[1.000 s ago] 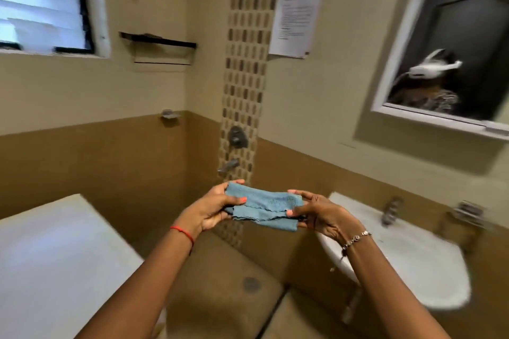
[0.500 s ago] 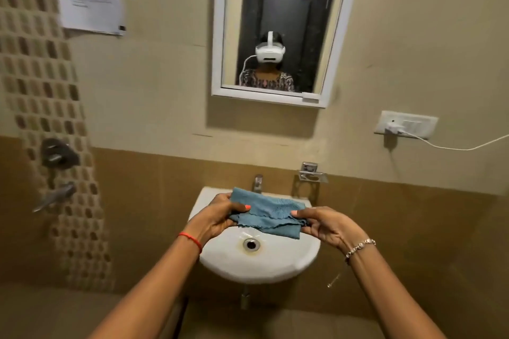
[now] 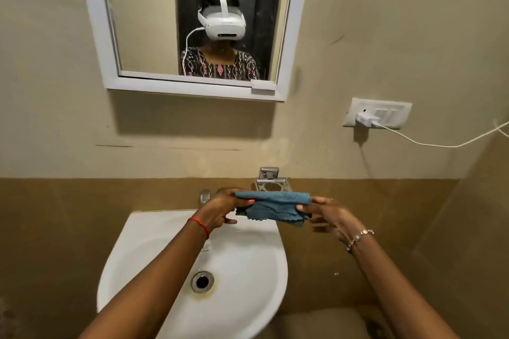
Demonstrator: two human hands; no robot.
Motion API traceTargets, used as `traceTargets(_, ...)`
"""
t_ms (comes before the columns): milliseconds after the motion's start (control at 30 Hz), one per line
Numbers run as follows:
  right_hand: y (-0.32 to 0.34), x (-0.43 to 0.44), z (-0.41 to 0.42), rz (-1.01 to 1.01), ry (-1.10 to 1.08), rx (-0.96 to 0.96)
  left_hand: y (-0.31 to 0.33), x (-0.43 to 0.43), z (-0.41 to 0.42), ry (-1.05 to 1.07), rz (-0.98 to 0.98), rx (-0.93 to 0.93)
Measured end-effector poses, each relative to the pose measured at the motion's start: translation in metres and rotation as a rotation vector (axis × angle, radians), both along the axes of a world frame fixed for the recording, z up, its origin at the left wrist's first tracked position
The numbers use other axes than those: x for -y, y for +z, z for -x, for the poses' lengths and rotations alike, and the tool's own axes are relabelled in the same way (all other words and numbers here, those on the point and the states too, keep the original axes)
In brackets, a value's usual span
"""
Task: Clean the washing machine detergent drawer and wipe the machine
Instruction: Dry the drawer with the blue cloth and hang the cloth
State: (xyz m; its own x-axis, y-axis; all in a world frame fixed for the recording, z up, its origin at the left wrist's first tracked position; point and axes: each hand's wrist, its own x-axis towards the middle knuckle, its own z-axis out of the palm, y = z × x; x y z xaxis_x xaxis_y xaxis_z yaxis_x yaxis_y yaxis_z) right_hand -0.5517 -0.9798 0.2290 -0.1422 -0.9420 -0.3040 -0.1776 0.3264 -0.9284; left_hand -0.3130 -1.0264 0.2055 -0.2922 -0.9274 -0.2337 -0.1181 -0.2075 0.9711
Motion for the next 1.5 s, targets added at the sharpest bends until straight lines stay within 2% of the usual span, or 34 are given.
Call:
traceTargets(100, -0.01, 0.031, 0.013, -0.009, -0.017, -0.087, -0.007, 0.031, 0.015, 0.064, -0.02, 0.143)
traceTargets(200, -0.02, 0.066, 0.026, -0.005, 0.015, -0.067, -0.014, 0.067, 0.024, 0.043, 0.004, 0.258)
traceTargets(367, -0.021, 0.124, 0.042, 0.044, 0.089, 0.101, -0.015, 0.114, 0.038, 0.097, 0.054, 0.039)
traceTargets(433, -0.024, 0.145, 0.046, 0.076, 0.076, 0.157, -0.017, 0.131, 0.042, 0.125, 0.193, 0.108)
traceTargets(567, -0.031, 0.176, 0.05, 0.172, 0.084, -0.008, -0.028, 0.151, 0.046, 0.177, 0.384, 0.141)
traceTargets(633, -0.04, 0.184, 0.052, 0.195, 0.12, -0.096, -0.041, 0.154, 0.046, 0.127, 0.428, 0.145)
traceTargets(733, -0.06, 0.188, 0.057, 0.211, 0.161, -0.142, -0.066, 0.15, 0.045, 0.046, 0.419, 0.121)
traceTargets(933, -0.086, 0.187, 0.064, 0.221, 0.167, -0.12, -0.088, 0.14, 0.044, 0.067, 0.352, 0.037)
traceTargets(1100, -0.097, 0.19, 0.057, 0.371, 0.042, -0.116, -0.085, 0.137, 0.05, 0.081, 0.319, 0.016)
traceTargets(1167, -0.098, 0.189, 0.049, 0.447, 0.077, -0.197, -0.087, 0.138, 0.054, 0.069, 0.341, 0.192)
traceTargets(1233, -0.099, 0.187, 0.04, 0.535, 0.23, -0.432, -0.092, 0.141, 0.059, 0.031, 0.406, 0.448)
traceTargets(1300, -0.103, 0.186, 0.032, 0.57, 0.391, -0.68, -0.098, 0.142, 0.063, -0.019, 0.468, 0.606)
traceTargets(1367, -0.109, 0.184, 0.029, 0.527, 0.468, -0.808, -0.102, 0.138, 0.066, -0.028, 0.48, 0.643)
traceTargets(1500, -0.118, 0.176, 0.034, 0.474, 0.435, -0.84, -0.11, 0.13, 0.06, -0.022, 0.433, 0.663)
